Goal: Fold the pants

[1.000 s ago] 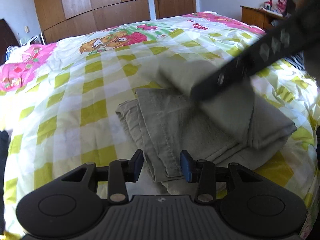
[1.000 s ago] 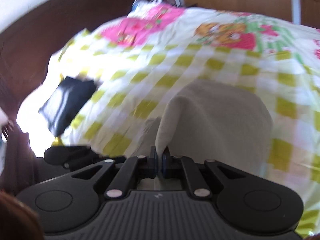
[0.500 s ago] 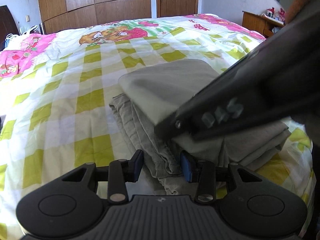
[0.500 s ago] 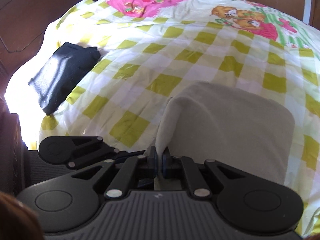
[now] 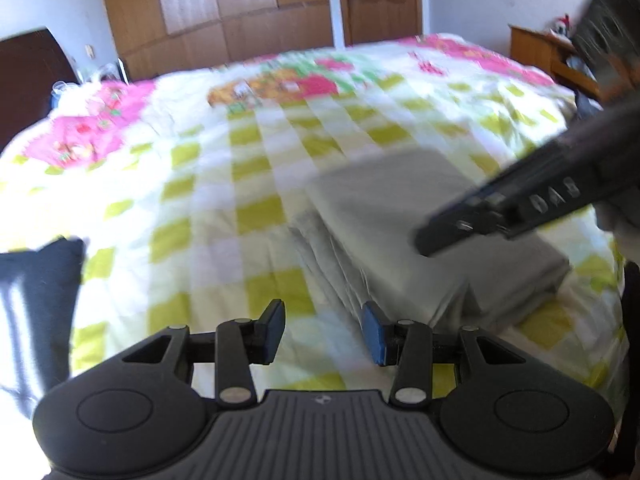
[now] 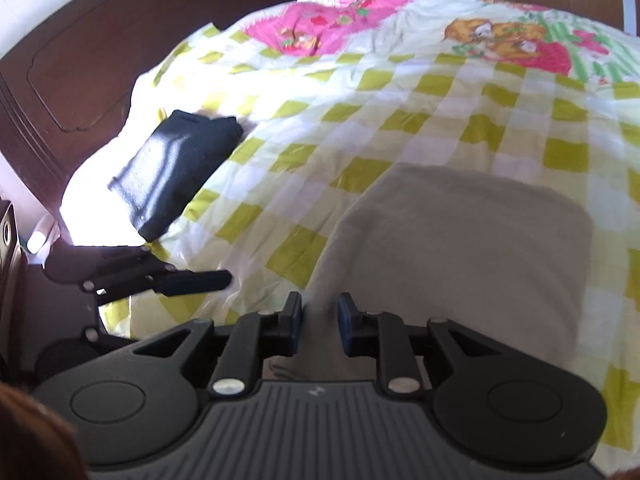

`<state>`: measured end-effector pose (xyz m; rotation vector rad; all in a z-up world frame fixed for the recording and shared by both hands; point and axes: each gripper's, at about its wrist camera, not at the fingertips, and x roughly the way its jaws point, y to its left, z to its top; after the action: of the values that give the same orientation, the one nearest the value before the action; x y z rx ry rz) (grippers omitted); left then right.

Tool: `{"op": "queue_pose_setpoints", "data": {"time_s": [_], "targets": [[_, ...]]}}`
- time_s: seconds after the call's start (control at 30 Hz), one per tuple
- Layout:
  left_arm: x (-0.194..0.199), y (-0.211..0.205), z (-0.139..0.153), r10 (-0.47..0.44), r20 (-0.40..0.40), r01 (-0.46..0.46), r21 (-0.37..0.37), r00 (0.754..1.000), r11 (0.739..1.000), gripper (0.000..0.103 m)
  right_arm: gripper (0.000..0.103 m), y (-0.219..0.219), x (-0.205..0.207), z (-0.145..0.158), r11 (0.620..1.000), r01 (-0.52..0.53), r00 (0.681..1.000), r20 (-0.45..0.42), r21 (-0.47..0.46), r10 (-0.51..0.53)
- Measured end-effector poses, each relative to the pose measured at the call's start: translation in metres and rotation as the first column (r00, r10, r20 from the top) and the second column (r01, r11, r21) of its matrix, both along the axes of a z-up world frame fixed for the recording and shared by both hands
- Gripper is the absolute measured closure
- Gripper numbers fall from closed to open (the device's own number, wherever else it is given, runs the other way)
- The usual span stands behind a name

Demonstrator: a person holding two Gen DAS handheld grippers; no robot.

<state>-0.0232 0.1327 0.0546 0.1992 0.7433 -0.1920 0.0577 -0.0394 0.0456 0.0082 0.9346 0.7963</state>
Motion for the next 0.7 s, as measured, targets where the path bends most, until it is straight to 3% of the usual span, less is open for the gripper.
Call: {"op": "queue_pose_setpoints", "data": {"time_s": [0.2, 0.37, 0.43, 0.53, 0.7], "targets": [[0.025, -0.015, 0.017, -0.010, 0.093, 0.012, -0.027, 0.996, 1.000, 0.047, 0.081, -0.025, -0.001, 0.010, 0.998, 0.055, 0.997, 0.055, -0.020, -0.053], [0.076, -0.032, -0.007, -0.014, 0.085, 0.025, -0.126, 0.996, 0.992, 0.047, 0.081, -0.040, 0.002, 0.000, 0.990, 0.115, 0.991, 0.082, -0.086, -0.108], [0.094, -0.043, -0.021, -0.008, 0.073, 0.016, -0.106, 0.997, 0.994, 0.047, 0.081, -0.044, 0.005, -0.009, 0.983, 0.143, 0.987, 0.084, -0.118, -0.133], [0.110, -0.049, -0.045, 0.035, 0.025, -0.035, 0.001, 0.999, 0.999, 0.047, 0.081, -0.050, 0.010, -0.025, 0.975, 0.169, 0.985, 0.060, -0.144, -0.162], [0.096, -0.031, -0.059, 0.077, -0.032, -0.078, -0.022, 0.997, 0.997, 0.045, 0.080, -0.049, 0.015, -0.048, 0.972, 0.164, 0.986, 0.020, -0.168, -0.163]]}}
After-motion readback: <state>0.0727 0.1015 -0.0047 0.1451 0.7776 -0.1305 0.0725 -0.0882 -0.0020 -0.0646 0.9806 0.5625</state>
